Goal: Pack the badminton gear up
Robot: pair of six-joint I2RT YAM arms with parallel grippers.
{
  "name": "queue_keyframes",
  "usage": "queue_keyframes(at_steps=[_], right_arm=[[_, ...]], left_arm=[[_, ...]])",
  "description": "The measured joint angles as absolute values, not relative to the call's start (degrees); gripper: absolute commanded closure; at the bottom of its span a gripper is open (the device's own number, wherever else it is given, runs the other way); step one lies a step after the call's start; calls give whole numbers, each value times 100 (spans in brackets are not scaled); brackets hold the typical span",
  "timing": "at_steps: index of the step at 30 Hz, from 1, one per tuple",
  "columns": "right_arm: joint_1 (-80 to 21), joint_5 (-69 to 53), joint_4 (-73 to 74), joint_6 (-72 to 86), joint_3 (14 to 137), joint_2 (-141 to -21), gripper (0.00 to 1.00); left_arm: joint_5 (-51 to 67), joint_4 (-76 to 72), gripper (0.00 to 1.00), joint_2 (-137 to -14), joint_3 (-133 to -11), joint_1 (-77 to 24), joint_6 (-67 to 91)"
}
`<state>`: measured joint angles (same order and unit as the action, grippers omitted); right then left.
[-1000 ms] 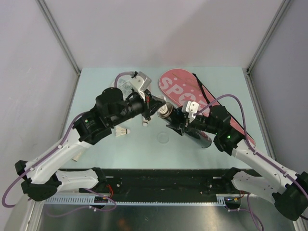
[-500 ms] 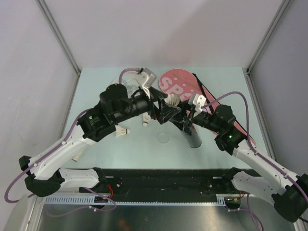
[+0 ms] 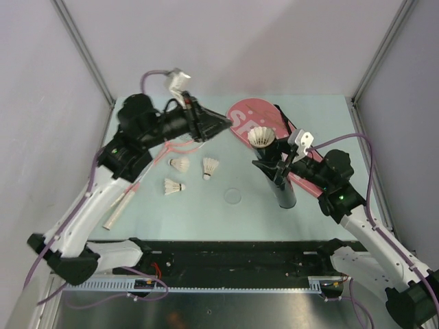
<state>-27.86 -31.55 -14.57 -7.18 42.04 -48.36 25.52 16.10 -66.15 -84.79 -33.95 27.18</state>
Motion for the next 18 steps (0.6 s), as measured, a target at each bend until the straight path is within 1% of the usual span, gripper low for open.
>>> queue_keyframes(at_steps=[1, 2, 3, 5, 10, 13, 16, 18], right_arm=[[-2781, -3162, -1402, -751, 4204, -4831, 100], [-2781, -3183, -1352, -775, 4204, -4831, 100], [-2783, -3192, -1299, -801, 4202, -4834, 100], [-2790, -3194, -1186, -869, 4200, -4831, 100], [-2805, -3188, -1004, -976, 4200, -4829, 100], [-2847, -3183, -980, -998, 4200, -4829, 100], [-2915, -3170, -978, -998, 4200, -4829, 100], [-2936, -3168, -978, -993, 4200, -4831, 100]], left_arm=[[2683, 1575, 64, -6766, -8549, -3514, 2716], [2790, 1555, 70, -6956, -8646, -3680, 2705], [2884, 1549, 74, -7129, -8726, -3846, 2698], [3033, 1553, 80, -7413, -8833, -4139, 2694], [2982, 1691, 80, -7730, -8860, -4484, 2620], [2856, 1708, 82, -7806, -8860, -4615, 2515], [2757, 1704, 81, -7929, -8855, -4689, 2445], [2630, 1702, 70, -8001, -8799, -4703, 2392]])
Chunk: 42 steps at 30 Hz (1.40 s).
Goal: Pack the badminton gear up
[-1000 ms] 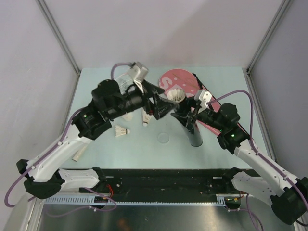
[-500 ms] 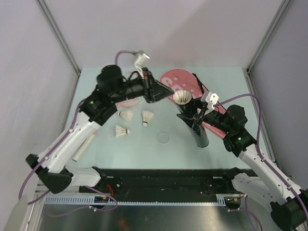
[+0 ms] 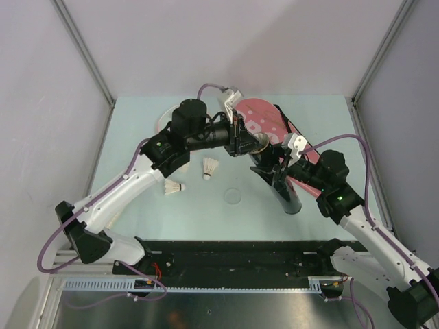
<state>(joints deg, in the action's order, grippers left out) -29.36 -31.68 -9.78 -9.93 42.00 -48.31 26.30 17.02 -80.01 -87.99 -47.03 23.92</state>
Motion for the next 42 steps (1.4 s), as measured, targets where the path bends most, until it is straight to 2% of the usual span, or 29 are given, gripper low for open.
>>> queue_keyframes(at_steps=[1, 2, 5, 11, 15, 18, 19, 21, 25, 29, 35, 39, 42], right_arm=[[-2947, -3138, -941, -996, 4187, -4831, 100], [-2947, -3129, -919, -989, 4165, -4836, 100], [-2941, -3087, -827, -1015, 4112, -4842, 100], [-2945, -2950, -617, -1264, 4110, -4794, 100], [-2963, -2775, -346, -1428, 4110, -4713, 100], [-3035, -2639, -215, -1509, 4110, -4628, 100], [-3081, -2604, -139, -1525, 4110, -4574, 100], [-3133, -2571, -36, -1538, 4110, -4473, 100], [-3170, -2569, 69, -1594, 4110, -4276, 100], [-3177, -2582, 145, -1656, 4110, -4191, 100], [-3181, -2644, 327, -1660, 4110, -4128, 100], [-3181, -2694, 416, -1664, 4110, -4051, 100], [-3181, -2751, 499, -1667, 4110, -4016, 100]], left_arm=[[2585, 1688, 62, -8014, -8761, -4703, 2364], [2536, 1688, 46, -8014, -8722, -4703, 2335], [2412, 1678, 27, -7900, -8628, -4633, 2220], [2137, 1691, 19, -6879, -8241, -3903, 2250], [2169, 1581, 18, -6543, -8156, -3328, 2287], [2174, 1645, 23, -6766, -8141, -3135, 2196], [2137, 1747, 27, -6965, -8158, -3114, 2119], [2064, 2062, 27, -7564, -8311, -3094, 1874], [1745, 2655, 18, -9179, -8774, -3083, 1247], [1382, 3339, 15, -10431, -8927, -3050, 454], [1380, 3852, 15, -11537, -9924, -2847, -515], [1372, 4051, 26, -11880, -10381, -2692, -923], [1378, 4322, 23, -12112, -10610, -2628, -1166]])
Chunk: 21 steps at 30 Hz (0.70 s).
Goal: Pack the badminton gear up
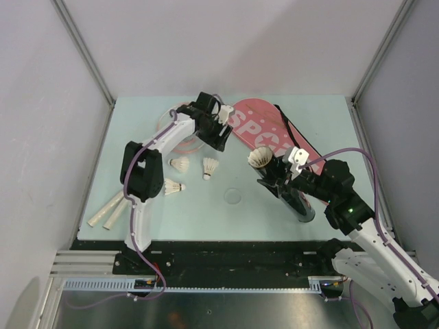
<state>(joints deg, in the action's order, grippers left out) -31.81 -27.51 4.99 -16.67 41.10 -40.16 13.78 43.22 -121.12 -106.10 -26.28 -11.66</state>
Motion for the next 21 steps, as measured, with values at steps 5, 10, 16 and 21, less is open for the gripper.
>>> queue_keyframes(at_steps=[5, 10, 16, 21], right_arm=[[-3192, -2856, 530, -1662, 4110, -4077, 100], [-3221, -2967, 530, -1662, 4110, -4152, 100], [-3251, -3030, 528, -1662, 4110, -4152, 100], [-3273, -3035, 528, -1662, 4110, -4152, 100]], left_arm=[[1380, 4705, 23, -12232, -10442, -2641, -1275], [1350, 4860, 33, -12254, -10261, -2674, -1323], [1199, 4886, 51, -12254, -9988, -2755, -1378], [1194, 4875, 70, -12237, -9749, -2825, -1380]])
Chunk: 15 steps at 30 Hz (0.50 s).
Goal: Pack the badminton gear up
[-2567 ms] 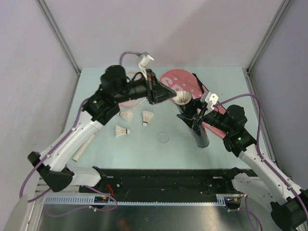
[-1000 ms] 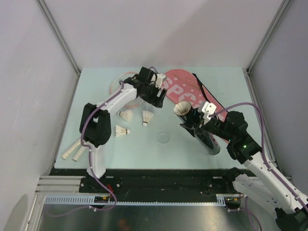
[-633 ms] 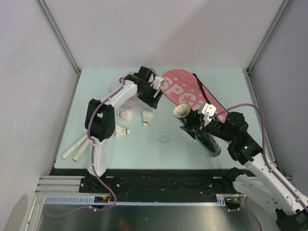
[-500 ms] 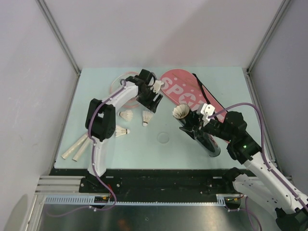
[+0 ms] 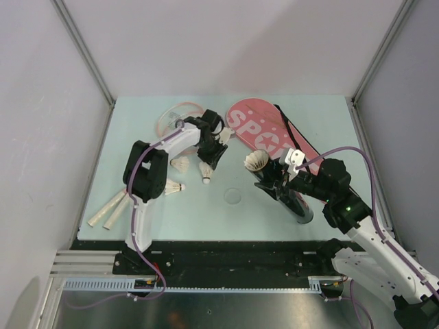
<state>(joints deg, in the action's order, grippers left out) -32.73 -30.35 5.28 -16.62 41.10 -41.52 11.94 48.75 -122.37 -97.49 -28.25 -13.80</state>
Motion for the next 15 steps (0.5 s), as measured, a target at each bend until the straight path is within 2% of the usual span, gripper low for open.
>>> queue_keyframes(at_steps=[3, 4, 5, 10, 15], right_arm=[[-3291, -3037, 523, -1662, 4110, -4163, 100], [-3295, -3039, 515, -1662, 4110, -4174, 100], [-3306, -3039, 499, -1660, 4110, -4193, 100], [-3374, -2985, 342, -1660, 4112, -4421, 100], [-3448, -2805, -27, -1669, 4112, -4925, 100]], left_arm=[[1190, 4882, 86, -12184, -9625, -2838, -1347], [1186, 4882, 96, -12147, -9590, -2838, -1330], [1175, 4877, 100, -12090, -9553, -2838, -1304], [681, 4897, 100, -11485, -9491, -2838, -934], [191, 4797, 100, -9961, -9452, -2825, 69]])
